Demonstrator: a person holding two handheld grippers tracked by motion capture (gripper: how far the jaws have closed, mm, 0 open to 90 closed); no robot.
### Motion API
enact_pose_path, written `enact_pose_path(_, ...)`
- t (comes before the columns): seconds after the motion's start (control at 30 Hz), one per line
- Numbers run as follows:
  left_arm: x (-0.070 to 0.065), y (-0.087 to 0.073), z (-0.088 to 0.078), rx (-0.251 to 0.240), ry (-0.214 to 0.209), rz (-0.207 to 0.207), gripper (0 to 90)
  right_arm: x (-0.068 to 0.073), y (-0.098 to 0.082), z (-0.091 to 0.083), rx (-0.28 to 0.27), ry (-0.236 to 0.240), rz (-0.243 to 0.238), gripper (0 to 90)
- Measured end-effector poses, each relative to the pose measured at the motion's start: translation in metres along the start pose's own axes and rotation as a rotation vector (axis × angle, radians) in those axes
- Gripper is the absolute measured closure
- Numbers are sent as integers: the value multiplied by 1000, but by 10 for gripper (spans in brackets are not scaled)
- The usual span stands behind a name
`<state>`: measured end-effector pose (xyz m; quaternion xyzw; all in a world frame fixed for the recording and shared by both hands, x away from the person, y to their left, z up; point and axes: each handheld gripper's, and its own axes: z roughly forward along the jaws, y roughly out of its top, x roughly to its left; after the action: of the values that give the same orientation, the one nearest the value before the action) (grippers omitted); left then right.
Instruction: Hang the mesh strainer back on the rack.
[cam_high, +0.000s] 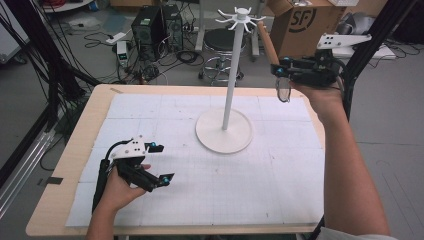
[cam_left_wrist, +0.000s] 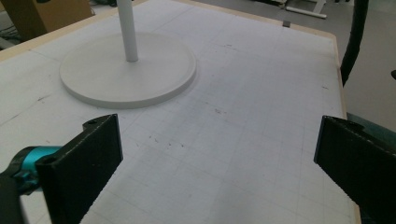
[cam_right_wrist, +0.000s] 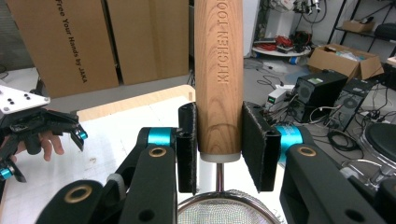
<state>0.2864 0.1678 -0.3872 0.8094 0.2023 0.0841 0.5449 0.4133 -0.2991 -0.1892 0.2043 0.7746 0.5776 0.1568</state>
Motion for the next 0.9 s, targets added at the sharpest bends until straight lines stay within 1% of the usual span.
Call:
enact_pose_path(0.1, -1, -1, 2, 5, -5, -9, 17, 1, 0, 5, 10, 2, 5, 687)
enact_pose_path(0.13, -1, -1, 3, 8, -3, -7, 17, 2, 0, 6, 14, 1, 5, 686)
enact_pose_path(0.17, 0, -1, 4, 16, -4, 4, 17, 2, 0, 7, 19, -2, 6, 687)
enact_pose_path(0.37, -1, -1, 4, 7, -6, -5, 17, 4, -1, 16, 46, -9, 7, 687)
enact_pose_path(0.47, -1, -1, 5, 19, -7, 2, 17, 5, 0, 21, 52, -10, 7, 686)
enact_pose_path(0.53, -1, -1, 6, 15, -8, -3, 17, 6, 0, 24, 59, -9, 11, 687)
enact_pose_path(0.57, -1, -1, 5, 25, -9, 3, 17, 6, 0, 24, 59, -9, 11, 687)
enact_pose_path(0.6, -2, -1, 6, 24, -10, -3, 17, 8, 1, 28, 65, -15, 8, 686)
enact_pose_path(0.63, -1, -2, 6, 28, -7, 2, 17, 9, 2, 30, 72, -19, 6, 685)
enact_pose_path(0.67, -1, -2, 6, 28, -7, 2, 17, 11, 3, 32, 76, -18, -2, 684)
enact_pose_path(0.73, 0, -3, 6, 30, -8, -1, 17, 15, 5, 35, 93, -30, -14, 683)
enact_pose_path(0.87, -1, -3, 7, 25, -9, -12, 17, 16, 9, 39, 115, -47, -13, 683)
enact_pose_path(0.9, 0, -3, 7, 27, -11, -2, 17, 15, 9, 39, 117, -49, -14, 683)
